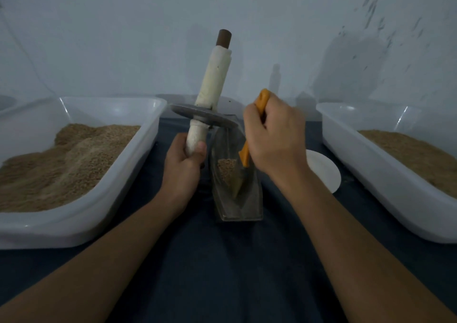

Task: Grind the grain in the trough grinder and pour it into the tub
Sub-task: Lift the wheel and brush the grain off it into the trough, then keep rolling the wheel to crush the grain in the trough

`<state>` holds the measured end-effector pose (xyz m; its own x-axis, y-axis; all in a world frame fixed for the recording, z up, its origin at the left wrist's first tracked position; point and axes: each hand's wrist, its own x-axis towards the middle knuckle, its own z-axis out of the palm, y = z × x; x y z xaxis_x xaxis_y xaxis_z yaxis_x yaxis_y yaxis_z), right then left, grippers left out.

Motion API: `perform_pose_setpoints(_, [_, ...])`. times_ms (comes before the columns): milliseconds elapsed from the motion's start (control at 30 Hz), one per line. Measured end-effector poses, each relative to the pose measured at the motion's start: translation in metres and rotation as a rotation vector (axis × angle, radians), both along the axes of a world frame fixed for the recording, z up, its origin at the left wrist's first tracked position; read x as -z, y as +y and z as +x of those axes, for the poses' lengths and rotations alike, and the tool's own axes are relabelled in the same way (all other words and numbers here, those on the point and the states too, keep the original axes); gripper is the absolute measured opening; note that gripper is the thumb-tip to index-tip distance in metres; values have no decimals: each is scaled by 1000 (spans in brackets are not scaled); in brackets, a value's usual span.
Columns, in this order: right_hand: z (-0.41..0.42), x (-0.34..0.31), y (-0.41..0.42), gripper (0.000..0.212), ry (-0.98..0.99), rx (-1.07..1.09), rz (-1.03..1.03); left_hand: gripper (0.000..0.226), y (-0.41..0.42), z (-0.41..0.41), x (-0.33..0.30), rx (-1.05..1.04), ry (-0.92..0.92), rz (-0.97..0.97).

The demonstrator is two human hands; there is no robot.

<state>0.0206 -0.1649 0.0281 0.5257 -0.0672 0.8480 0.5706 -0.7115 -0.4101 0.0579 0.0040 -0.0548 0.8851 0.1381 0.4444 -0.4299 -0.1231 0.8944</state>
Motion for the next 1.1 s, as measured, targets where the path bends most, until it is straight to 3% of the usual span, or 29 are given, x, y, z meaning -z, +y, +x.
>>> perform_pose_setpoints(167, [-1,-9,-11,37,-67,-68,141,11,0,-1,0,11,-2,-14])
perform_pose_setpoints(333, [-2,-5,-5,38,47,-121,108,11,2,-1,0,22,14,-14])
perform_pose_setpoints(467, [-3,-18,-17,34,52,-204,332,14,3,-4,-2,24,26,-37])
perform_pose_setpoints(567, [-2,-31,-23,35,99,-223,336,17,3,-4,-3,22,30,-35])
perform_pose_setpoints(833, [-14,-58,-82,24,134,-124,107,17,5,1,-5,-4,-26,33])
perform_pose_setpoints(967, [-30,-37,-108,17,179,50,-206,18,9,2,-6,-9,-19,116])
perform_pose_setpoints(1100, [-51,3,-107,18,253,149,-646,15,11,-1,-6,-62,-26,258])
